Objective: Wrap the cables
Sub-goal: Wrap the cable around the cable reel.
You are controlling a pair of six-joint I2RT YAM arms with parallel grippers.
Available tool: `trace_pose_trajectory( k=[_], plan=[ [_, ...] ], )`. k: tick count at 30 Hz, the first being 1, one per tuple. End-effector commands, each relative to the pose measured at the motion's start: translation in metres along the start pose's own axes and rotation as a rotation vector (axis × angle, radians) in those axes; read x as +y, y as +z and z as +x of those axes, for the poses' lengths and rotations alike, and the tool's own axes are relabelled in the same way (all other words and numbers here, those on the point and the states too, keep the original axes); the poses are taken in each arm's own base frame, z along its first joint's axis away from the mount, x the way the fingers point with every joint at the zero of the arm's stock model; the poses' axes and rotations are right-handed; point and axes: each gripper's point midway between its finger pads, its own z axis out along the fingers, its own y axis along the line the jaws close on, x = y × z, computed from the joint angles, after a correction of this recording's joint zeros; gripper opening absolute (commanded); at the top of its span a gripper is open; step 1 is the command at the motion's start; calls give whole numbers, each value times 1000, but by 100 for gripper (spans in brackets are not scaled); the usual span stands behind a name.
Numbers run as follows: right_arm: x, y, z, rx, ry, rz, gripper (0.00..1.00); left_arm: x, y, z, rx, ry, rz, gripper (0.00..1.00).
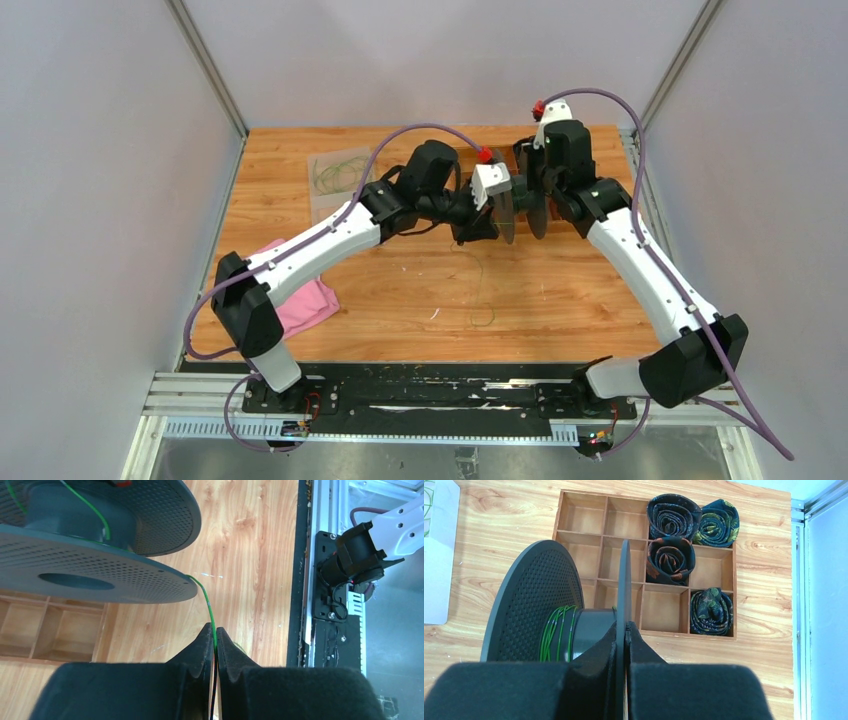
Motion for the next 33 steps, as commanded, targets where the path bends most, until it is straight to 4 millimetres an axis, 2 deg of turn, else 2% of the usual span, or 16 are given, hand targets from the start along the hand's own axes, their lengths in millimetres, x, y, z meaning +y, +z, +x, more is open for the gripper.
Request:
trace_pose_trajectory(
  k=[1,6,12,21,33],
  plan=[
    [1,-13,-27,-120,-13,-1,1,-3,-27,-38,-86,65,-16,8],
    [8,-9,-19,-111,-49,-8,1,2,-34,-47,-109,63,-29,6],
    [17,-5,-4,-98,-113,-16,1,16,-43,-56,-134,48,-60,0],
    [29,-1,11,-90,-185,-40,1,38,-58,-70,-173,24,-107,1],
    [35,-5,11,-110,-227,-79,1,66,-73,-67,-174,17,-172,6]
  ],
)
